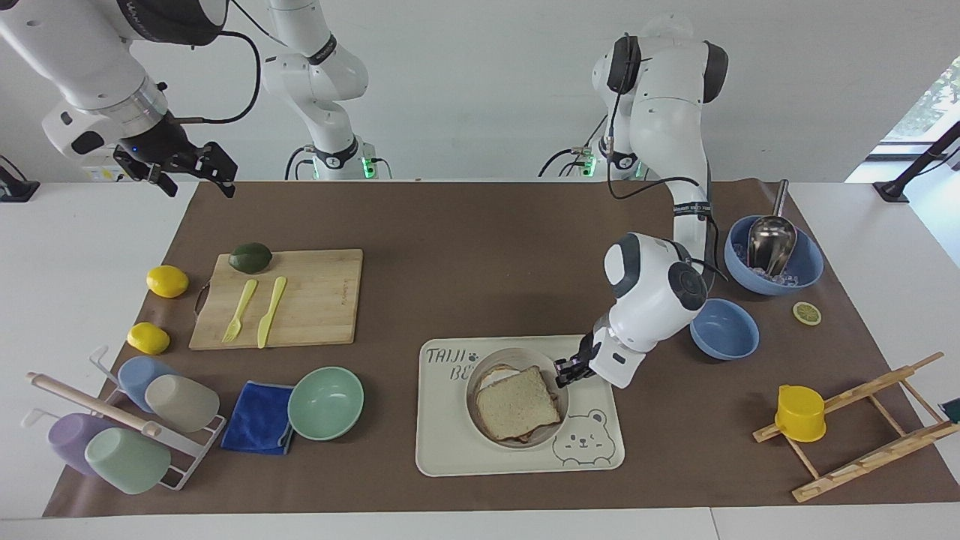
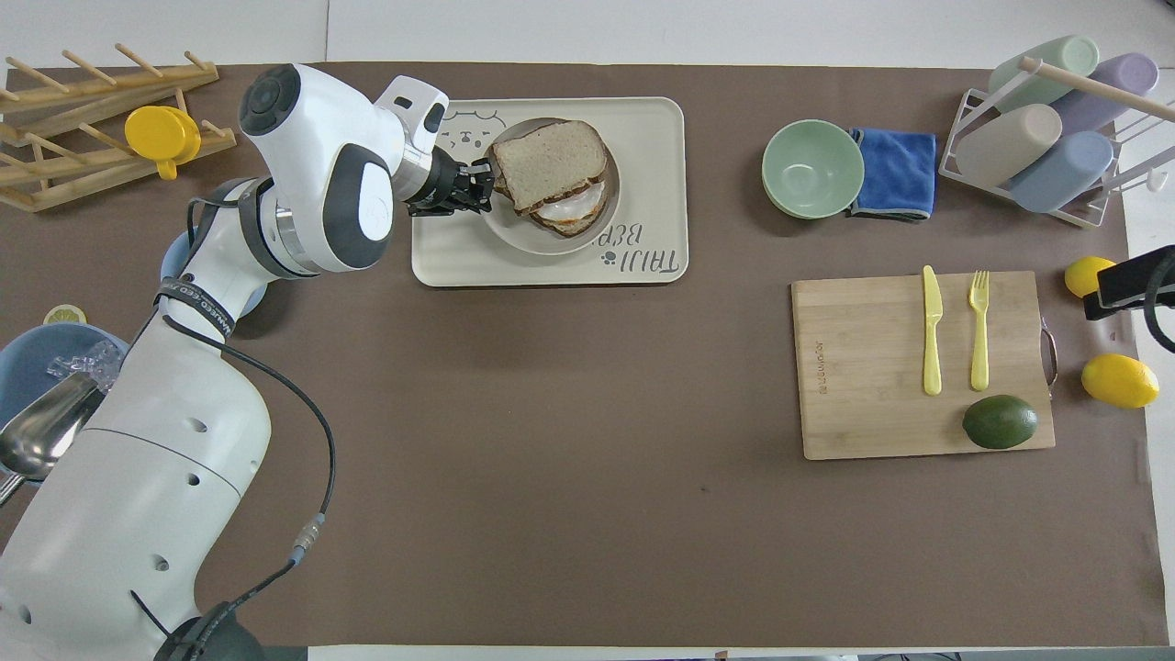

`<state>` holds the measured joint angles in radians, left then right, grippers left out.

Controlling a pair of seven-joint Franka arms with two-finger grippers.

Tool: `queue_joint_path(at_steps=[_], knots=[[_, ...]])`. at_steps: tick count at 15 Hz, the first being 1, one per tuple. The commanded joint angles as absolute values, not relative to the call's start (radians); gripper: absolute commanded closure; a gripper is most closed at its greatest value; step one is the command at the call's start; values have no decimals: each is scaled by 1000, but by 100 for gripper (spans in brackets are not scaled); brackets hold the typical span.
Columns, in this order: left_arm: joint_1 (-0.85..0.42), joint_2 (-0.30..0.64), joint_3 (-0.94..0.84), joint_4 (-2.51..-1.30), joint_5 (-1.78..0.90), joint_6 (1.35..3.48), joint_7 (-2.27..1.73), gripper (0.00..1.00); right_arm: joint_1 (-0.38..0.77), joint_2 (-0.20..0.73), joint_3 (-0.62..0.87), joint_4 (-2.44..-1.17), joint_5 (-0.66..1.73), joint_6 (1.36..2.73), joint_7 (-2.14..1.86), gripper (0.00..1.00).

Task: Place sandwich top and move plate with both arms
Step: 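Grip the plate rim with the left gripper and slide it onto the tray, then release the plate and pull the left gripper back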

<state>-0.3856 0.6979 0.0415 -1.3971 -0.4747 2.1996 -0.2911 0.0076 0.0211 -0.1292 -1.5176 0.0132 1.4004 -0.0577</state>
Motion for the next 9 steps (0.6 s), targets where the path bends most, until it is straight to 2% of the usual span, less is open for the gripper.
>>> queue_joint_path(at_steps=[1, 2, 3, 4, 9], knots=[[-399, 673, 54, -1446, -454, 2232, -292, 85, 8, -5, -123, -1546, 2, 1402, -40, 0], [-400, 667, 54, -1450, -454, 2232, -275, 42, 8, -5, -123, -1546, 2, 1404, -40, 0], [-400, 667, 54, -1451, -454, 2224, -264, 9, 8, -5, -123, -1546, 2, 1404, -40, 0], [-399, 666, 54, -1450, -454, 2217, -265, 0, 8, -6, -123, -1546, 2, 1402, -40, 0], [-370, 621, 54, -1439, -424, 2100, -245, 0, 8, -6, -123, -1546, 2, 1399, -41, 0]])
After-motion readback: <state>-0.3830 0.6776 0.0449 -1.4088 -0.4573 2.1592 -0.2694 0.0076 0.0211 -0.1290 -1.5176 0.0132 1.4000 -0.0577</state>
